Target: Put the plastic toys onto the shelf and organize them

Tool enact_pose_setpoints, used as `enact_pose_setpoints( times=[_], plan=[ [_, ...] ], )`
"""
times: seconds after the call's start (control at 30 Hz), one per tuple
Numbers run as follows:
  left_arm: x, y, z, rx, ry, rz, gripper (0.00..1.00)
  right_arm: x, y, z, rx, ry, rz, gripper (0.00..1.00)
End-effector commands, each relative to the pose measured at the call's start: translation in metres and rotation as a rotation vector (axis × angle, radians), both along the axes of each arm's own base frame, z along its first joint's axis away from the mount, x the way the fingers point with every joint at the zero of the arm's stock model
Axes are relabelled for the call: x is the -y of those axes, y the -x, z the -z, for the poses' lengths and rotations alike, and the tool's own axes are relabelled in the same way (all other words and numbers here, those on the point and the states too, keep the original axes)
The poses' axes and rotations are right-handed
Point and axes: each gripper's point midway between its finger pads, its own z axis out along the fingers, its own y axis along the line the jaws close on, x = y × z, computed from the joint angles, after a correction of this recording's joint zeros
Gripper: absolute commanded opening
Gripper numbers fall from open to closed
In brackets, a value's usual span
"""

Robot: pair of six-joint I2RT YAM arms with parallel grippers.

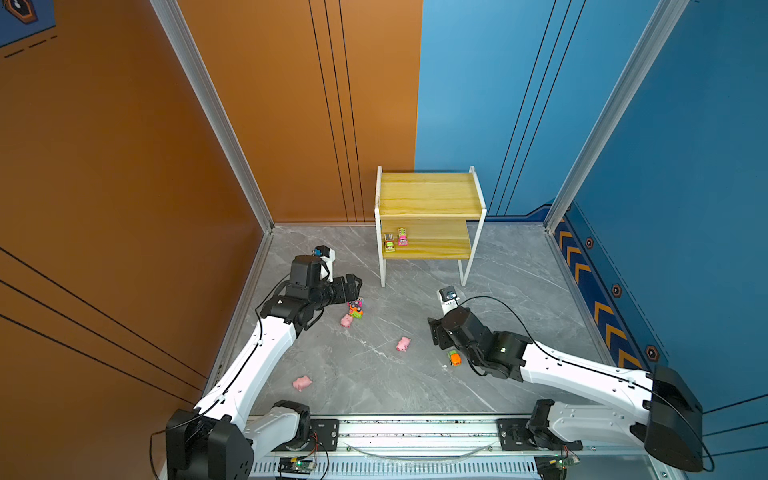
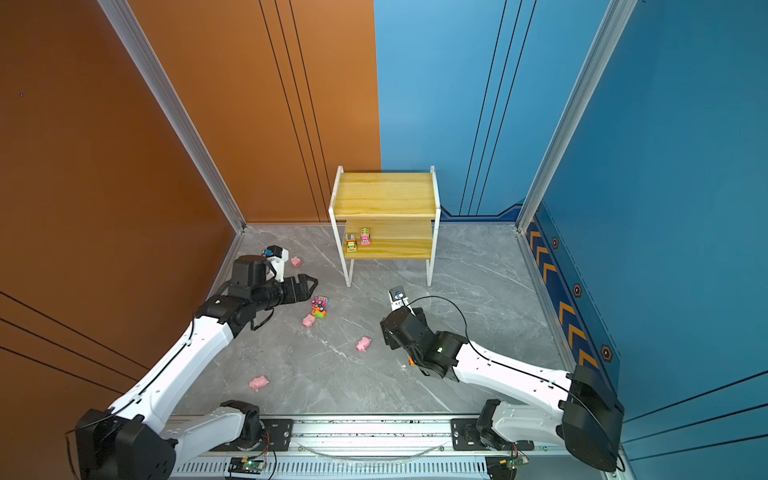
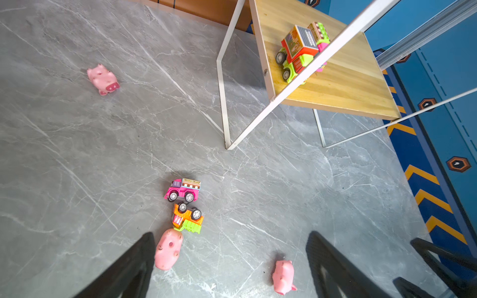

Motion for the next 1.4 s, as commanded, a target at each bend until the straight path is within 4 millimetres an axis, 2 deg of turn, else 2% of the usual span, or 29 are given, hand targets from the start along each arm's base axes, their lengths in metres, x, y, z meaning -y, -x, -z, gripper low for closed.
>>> enact_pose_setpoints(
  times=[0.0,0.2,0.37,0.47,0.67,0.7,0.97,1.17,1.27,1.37],
  plan=[
    [-0.004,0.009,0.021,-0.059,-0.129,-0.007,0.93,0.043,0.025,0.031,-0.133,0.054,0.111,0.73],
    [0.023,0.032,0.039,-0.118,-0.21,0.076,0.92,0.062,0.046,0.056,-0.268,0.012,0.133,0.74],
    [0.037,0.05,0.04,-0.116,-0.238,0.136,0.93,0.062,0.058,0.075,-0.373,0.02,0.097,0.74],
    [0.044,0.051,0.034,-0.115,-0.245,0.183,0.93,0.06,0.061,0.087,-0.416,0.046,0.08,0.74],
    [0.053,0.041,0.021,-0.089,-0.278,0.239,0.93,0.041,0.065,0.106,-0.479,0.001,0.024,0.73],
    [0.056,0.036,0.011,-0.067,-0.275,0.24,0.93,0.039,0.064,0.107,-0.484,0.004,0.022,0.71],
    [0.061,0.018,-0.001,-0.035,-0.304,0.272,0.94,0.025,0.057,0.126,-0.52,0.056,0.015,0.62],
    [0.055,0.016,0.002,-0.019,-0.351,0.3,0.93,0.024,0.052,0.136,-0.536,0.122,0.021,0.45],
    [0.048,0.016,0.006,-0.019,-0.37,0.29,0.94,0.026,0.048,0.136,-0.523,0.147,0.026,0.33],
    [0.039,0.014,0.011,-0.018,-0.363,0.261,0.94,0.022,0.044,0.132,-0.503,0.159,0.008,0.29]
  ],
)
